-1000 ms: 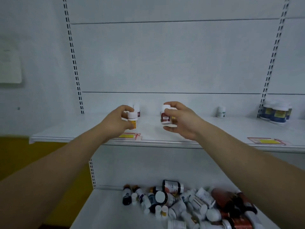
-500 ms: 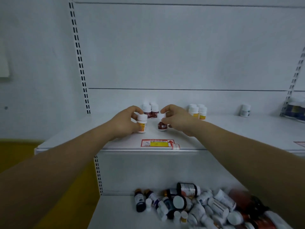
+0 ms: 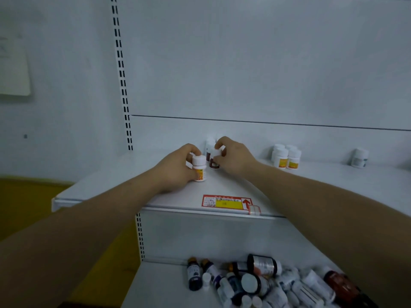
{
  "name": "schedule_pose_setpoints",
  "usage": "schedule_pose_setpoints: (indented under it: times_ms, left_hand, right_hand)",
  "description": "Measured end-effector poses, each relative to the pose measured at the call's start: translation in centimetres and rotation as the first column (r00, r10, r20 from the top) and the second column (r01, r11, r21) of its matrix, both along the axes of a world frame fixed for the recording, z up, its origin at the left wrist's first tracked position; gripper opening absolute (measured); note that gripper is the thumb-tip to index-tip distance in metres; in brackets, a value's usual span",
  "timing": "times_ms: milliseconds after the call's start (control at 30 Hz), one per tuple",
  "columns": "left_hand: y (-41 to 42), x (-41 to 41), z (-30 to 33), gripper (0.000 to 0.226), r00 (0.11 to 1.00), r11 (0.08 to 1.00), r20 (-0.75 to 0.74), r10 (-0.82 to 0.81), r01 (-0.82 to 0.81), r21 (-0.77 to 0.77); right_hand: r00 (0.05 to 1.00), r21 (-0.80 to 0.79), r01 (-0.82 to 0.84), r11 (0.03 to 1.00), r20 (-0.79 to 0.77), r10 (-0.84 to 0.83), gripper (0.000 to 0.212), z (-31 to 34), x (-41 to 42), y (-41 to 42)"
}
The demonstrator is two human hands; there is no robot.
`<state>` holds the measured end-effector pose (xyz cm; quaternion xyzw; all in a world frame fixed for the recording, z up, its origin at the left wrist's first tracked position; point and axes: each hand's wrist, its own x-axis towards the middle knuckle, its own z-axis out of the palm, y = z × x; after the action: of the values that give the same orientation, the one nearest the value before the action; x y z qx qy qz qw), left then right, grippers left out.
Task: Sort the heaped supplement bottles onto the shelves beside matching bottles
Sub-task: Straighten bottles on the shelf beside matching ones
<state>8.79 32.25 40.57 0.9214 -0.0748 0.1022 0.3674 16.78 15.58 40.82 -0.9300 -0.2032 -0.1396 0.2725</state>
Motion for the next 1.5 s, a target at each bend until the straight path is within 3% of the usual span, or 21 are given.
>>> schedule_pose_setpoints:
  times_ms: [233,400,500,567,700,867,1100,1300,1400,1500]
  left_hand:
    - [-0.8,0.2,0.4,0.043,0.999,0.999,0.032,-0.018,0.019,-0.034]
    - [-5.2,0.3,1.2,0.057,0.99,0.99,0.005,-0.138,0.137,0.014]
    - [-9.4,0.7,1.0,0.05,0.98,0.979,-0.007,-0.197,0.197,0.053]
    - [-12.5,1.2,0.8,0.048,0.975,0.97,-0.012,-0.224,0.224,0.097]
    - [-18.2,2.2,0.9,0.049,0.969,0.964,-0.001,-0.246,0.245,0.106]
    - [-22.0,3.7,0.6,0.044,0.989,0.982,0.017,-0.145,0.142,0.123]
    - [-22.4,4.2,0.3,0.048,0.999,0.993,0.035,0.041,-0.045,0.114]
    - [-25.6,4.4,0.3,0.044,0.996,0.983,0.07,-0.046,0.033,0.178]
    - [-27.4,5.2,0.3,0.047,0.989,0.958,0.127,-0.076,0.037,0.285]
    - [-27.6,5.5,0.8,0.06,0.991,0.945,0.127,-0.036,-0.007,0.327]
  right_hand:
    - [1.0,-0.023,0.029,0.999,-0.009,-0.029,0.049,0.4,-1.0,-0.9]
    - [0.989,-0.185,0.148,0.971,0.037,-0.144,0.024,0.7,-3.4,-8.8]
    - [0.962,-0.2,0.274,0.941,0.077,-0.264,0.022,0.3,-3.8,-15.4]
    - [0.939,-0.254,0.333,0.908,0.0,-0.344,0.029,0.1,-3.8,-19.5]
    - [0.88,-0.412,0.33,0.85,-0.191,-0.434,0.068,-0.2,-3.0,-24.9]
    - [0.887,-0.494,0.199,0.846,-0.276,-0.37,0.085,-1.3,-0.5,-26.8]
    - [0.9,-0.525,0.138,0.84,-0.289,-0.328,0.089,-1.6,0.1,-26.9]
    - [0.904,-0.529,0.105,0.842,-0.302,-0.302,0.092,-1.1,-0.1,-26.9]
    - [0.928,-0.447,0.075,0.892,-0.296,-0.226,0.088,0.1,0.2,-27.8]
    - [0.969,-0.256,0.06,0.965,-0.218,-0.118,0.079,1.0,0.5,-28.6]
